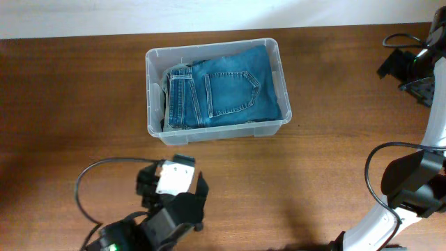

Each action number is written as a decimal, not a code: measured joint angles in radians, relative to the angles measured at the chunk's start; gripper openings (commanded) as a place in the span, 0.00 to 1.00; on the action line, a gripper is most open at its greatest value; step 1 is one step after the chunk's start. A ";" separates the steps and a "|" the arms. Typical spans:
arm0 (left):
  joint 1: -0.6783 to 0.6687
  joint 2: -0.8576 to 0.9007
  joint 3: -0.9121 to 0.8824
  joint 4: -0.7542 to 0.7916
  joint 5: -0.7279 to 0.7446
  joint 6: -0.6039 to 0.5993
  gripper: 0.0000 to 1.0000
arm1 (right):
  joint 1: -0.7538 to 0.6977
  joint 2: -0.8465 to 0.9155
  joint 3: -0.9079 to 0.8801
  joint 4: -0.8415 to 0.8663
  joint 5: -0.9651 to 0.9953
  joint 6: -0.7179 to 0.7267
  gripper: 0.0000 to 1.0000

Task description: Pack container

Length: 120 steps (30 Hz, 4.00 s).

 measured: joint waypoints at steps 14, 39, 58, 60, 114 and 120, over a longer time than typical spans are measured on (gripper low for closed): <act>0.324 -0.155 -0.248 0.454 0.390 0.481 0.99 | 0.000 0.000 0.000 0.000 0.000 0.001 0.98; 0.868 -0.667 -0.766 0.937 0.727 0.557 0.99 | 0.000 0.000 -0.001 0.000 0.000 0.001 0.98; 1.004 -0.776 -0.798 0.756 0.826 0.674 0.99 | 0.000 0.000 -0.001 0.000 0.000 0.001 0.98; 1.005 -0.776 -0.798 0.755 0.822 0.674 0.99 | 0.000 0.000 -0.001 0.000 0.000 0.000 0.99; 1.005 -0.776 -0.798 0.754 0.816 0.674 0.99 | 0.282 -0.556 -0.008 0.000 -0.001 0.000 0.98; 1.005 -0.777 -0.798 0.753 0.816 0.674 0.99 | 0.286 -0.799 -0.183 0.010 0.009 0.000 0.99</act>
